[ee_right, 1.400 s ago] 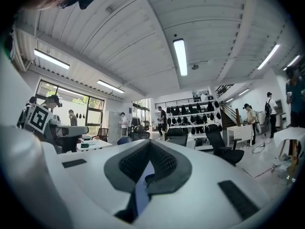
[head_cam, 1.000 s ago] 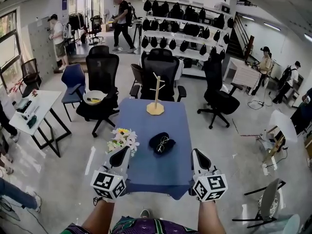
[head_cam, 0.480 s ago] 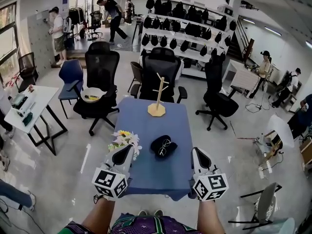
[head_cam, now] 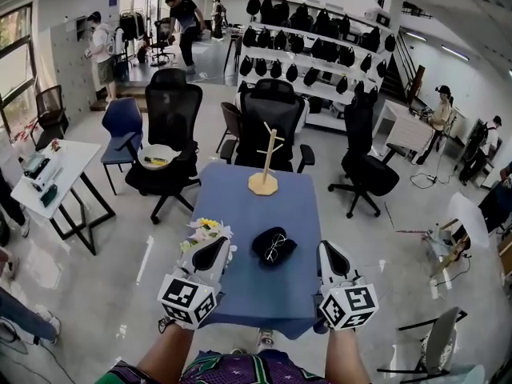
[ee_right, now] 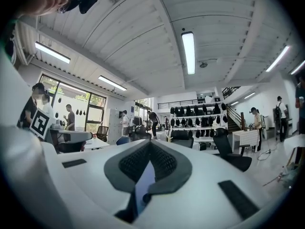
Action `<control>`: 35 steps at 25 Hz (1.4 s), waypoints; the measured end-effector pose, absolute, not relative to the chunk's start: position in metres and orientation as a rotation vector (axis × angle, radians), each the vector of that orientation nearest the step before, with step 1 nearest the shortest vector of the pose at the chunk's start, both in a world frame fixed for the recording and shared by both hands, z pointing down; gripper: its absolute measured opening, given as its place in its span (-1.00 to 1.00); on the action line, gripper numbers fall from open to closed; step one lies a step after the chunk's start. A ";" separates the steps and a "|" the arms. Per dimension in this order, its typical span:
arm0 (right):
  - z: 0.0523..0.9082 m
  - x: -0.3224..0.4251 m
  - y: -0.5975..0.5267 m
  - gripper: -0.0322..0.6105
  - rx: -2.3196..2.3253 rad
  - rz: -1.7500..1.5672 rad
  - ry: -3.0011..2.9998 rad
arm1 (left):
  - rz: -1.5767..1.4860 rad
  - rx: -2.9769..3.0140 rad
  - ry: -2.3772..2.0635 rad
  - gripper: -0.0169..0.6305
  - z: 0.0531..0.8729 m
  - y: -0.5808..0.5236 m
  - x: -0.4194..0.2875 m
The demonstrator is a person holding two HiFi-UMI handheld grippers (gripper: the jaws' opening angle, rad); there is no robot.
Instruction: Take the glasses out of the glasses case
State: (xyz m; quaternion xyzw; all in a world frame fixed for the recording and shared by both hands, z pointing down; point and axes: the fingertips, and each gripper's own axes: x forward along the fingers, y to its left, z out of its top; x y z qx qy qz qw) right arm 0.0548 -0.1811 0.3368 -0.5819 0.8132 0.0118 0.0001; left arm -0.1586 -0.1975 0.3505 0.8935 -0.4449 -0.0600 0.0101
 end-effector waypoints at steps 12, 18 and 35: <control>0.336 0.081 -0.224 -0.89 -1.789 0.033 2.572 | -0.199 2.806 -1.394 -0.90 0.342 -0.239 -0.121; 0.340 0.094 -0.229 -0.89 -1.800 0.014 2.568 | -0.249 2.847 -1.350 -0.86 0.337 -0.245 -0.102; 0.372 0.121 -0.243 -0.89 -1.845 -0.047 2.560 | -0.019 2.897 -1.141 -0.62 0.401 -0.277 -0.031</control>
